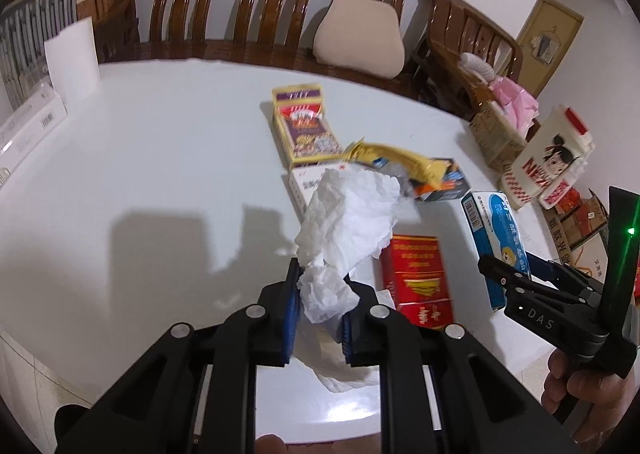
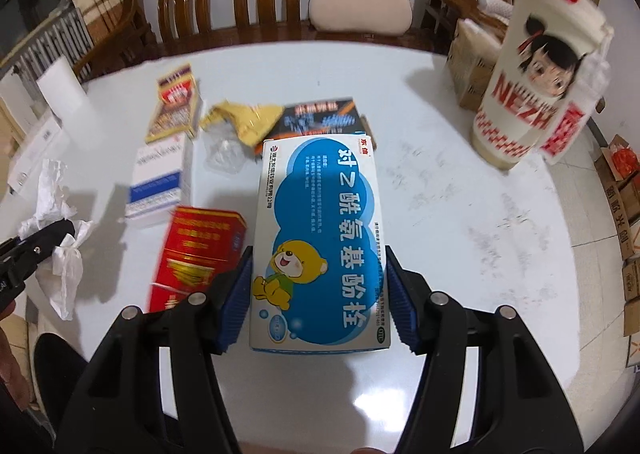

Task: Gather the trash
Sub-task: 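Close the left tool on the tissue while the right tool grips the blue-and-white box, then carry the tissue and box down and drop both into the white bag, then raise both open tools from the bag back toward the table, then grip the white medicine box with the left tool while the right tool grips the red cigarette pack, then lift both boxes off the table and lower them into the white bag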

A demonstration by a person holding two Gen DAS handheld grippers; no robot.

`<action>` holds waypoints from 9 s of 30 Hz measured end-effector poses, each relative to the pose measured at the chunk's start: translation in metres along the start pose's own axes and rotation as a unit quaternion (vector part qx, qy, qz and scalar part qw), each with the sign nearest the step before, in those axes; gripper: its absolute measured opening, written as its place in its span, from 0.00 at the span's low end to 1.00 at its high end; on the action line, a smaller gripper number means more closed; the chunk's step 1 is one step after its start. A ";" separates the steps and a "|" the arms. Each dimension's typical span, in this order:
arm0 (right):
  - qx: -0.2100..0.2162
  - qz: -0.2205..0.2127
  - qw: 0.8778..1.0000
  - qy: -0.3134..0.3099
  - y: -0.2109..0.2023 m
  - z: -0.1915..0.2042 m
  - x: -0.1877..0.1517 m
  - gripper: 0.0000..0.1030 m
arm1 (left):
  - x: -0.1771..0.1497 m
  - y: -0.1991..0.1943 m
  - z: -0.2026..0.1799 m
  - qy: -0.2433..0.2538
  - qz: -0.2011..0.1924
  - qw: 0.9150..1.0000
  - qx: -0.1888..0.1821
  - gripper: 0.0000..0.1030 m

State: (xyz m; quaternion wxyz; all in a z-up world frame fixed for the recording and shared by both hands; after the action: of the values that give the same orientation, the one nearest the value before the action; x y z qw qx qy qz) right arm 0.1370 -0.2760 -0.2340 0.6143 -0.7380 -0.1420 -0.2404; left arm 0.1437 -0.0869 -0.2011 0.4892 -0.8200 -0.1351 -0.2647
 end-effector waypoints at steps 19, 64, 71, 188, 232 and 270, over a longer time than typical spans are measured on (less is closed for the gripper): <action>0.058 -0.087 0.994 -0.010 -0.160 0.005 -0.048 0.57 | -0.049 -0.103 -0.069 0.063 -0.027 0.996 -0.053 0.17; 0.060 0.294 0.953 0.042 0.110 0.071 -0.360 0.89 | -0.397 0.136 0.056 -0.105 0.304 0.947 0.003 0.91; 0.068 0.287 0.953 0.064 0.105 0.065 -0.357 0.89 | -0.394 0.135 0.055 -0.110 0.299 0.948 -0.001 0.91; -0.008 0.016 1.000 0.024 0.032 0.079 -0.020 0.93 | 0.059 0.137 0.031 0.011 0.101 0.991 0.088 0.92; -0.013 -0.032 0.999 0.012 -0.028 0.075 -0.008 0.52 | 0.067 0.064 0.013 0.041 0.040 0.994 0.090 0.57; 0.035 -0.171 0.985 0.013 -0.267 0.017 -0.085 0.52 | -0.012 -0.148 -0.096 0.157 -0.088 0.981 0.065 0.57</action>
State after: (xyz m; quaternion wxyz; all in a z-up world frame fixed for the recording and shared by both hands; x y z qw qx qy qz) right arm -0.0671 -0.1975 -0.0571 0.5916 -0.6779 -0.2665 -0.3457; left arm 0.0337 -0.0984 -0.0634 0.5314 -0.7195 -0.1453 -0.4229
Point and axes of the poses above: each gripper's, at about its wrist camera, not at the fingertips, and y roughly the way its jaws point, z to its left, x to its top, the point moved 9 cm from there along y, roughly the way its jaws point, and after that the axes turned 11 degrees about -x, right-handed, at the moved point
